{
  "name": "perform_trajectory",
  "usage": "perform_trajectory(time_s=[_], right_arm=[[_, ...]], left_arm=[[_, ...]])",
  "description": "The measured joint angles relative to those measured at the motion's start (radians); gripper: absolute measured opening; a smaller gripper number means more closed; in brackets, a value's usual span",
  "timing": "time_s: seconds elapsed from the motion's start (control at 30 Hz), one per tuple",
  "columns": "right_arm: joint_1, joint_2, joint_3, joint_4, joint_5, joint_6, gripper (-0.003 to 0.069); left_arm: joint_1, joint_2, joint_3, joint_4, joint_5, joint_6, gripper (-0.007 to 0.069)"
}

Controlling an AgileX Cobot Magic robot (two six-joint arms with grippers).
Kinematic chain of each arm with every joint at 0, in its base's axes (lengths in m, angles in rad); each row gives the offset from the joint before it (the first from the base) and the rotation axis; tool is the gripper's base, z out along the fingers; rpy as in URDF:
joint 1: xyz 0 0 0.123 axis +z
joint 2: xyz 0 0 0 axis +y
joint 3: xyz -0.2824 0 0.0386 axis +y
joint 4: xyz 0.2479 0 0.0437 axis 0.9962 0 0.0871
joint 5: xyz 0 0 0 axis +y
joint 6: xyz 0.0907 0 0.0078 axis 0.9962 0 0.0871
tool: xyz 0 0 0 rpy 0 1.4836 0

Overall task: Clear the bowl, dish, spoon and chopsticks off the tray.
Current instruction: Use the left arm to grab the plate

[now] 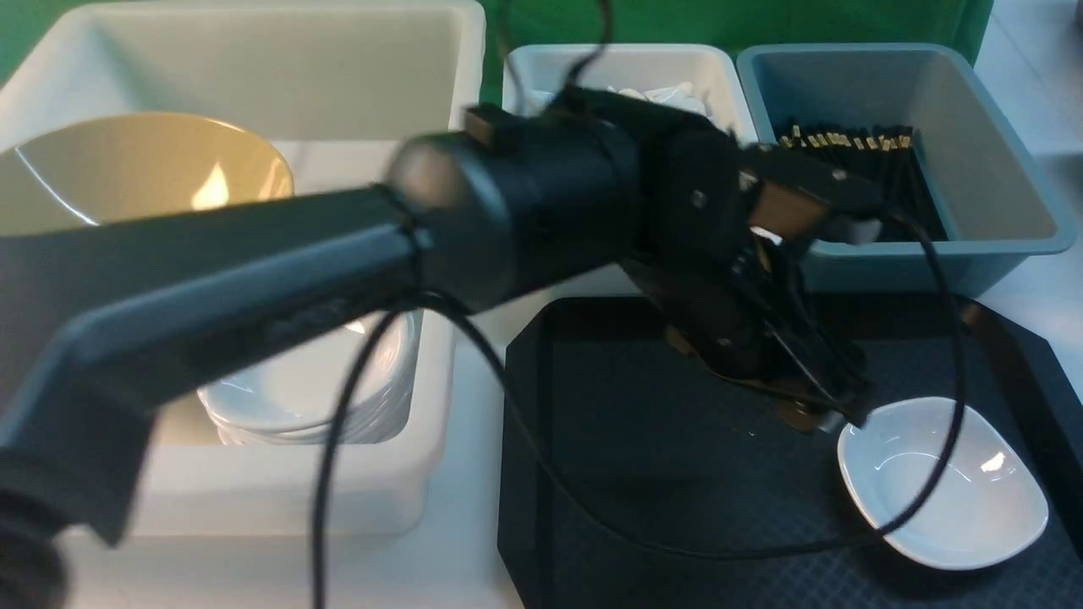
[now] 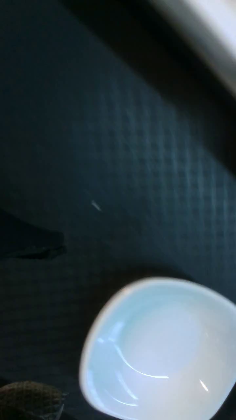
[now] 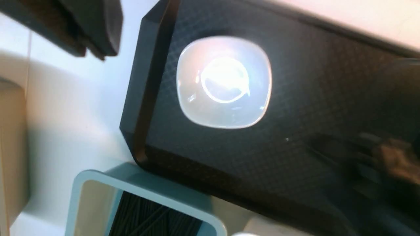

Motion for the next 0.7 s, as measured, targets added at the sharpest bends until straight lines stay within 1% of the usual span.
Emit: perform_trajectory(time_s=[0.07,0.23,0.43,0.47,0.53,0.6,0.63,0.67,0.7], right_arm=[[0.000,-0.006,0.050,0.002,0.004,-0.002,0.0034],[0.000,-0.006,0.136,0.007,0.004,-0.022,0.0033],[0.000,-0.006,0.158,0.007,0.003,-0.035,0.0033],[0.000,-0.006,0.159,0.007,0.001,-0.039,0.0033],[0.000,-0.006,0.161,0.007,0.001,-0.041,0.0033],[0.000,-0.006,0.161,0.007,0.001,-0.046,0.0033],[0.000,-0.006,0.161,0.007,0.001,-0.047,0.0033],[0.000,-0.006,0.161,0.007,0.001,-0.049,0.0033],[0.000,-0.006,0.161,0.008,0.001,-0.050,0.0033]], left_arm=[[-0.022,0.089,-0.079,-0.018,0.001,0.010,0.0477],[-0.041,0.266,-0.251,-0.025,0.024,0.019,0.0477],[-0.049,0.390,-0.370,-0.027,0.071,0.018,0.0476],[-0.058,0.415,-0.402,-0.023,0.101,0.020,0.0461],[-0.067,0.429,-0.433,-0.021,0.141,0.022,0.0417],[-0.073,0.441,-0.462,0.000,0.183,0.024,0.0314],[-0.074,0.443,-0.467,0.002,0.188,0.025,0.0301],[-0.075,0.445,-0.488,0.017,0.210,0.025,0.0205],[-0.075,0.445,-0.505,0.018,0.230,0.026,0.0136]])
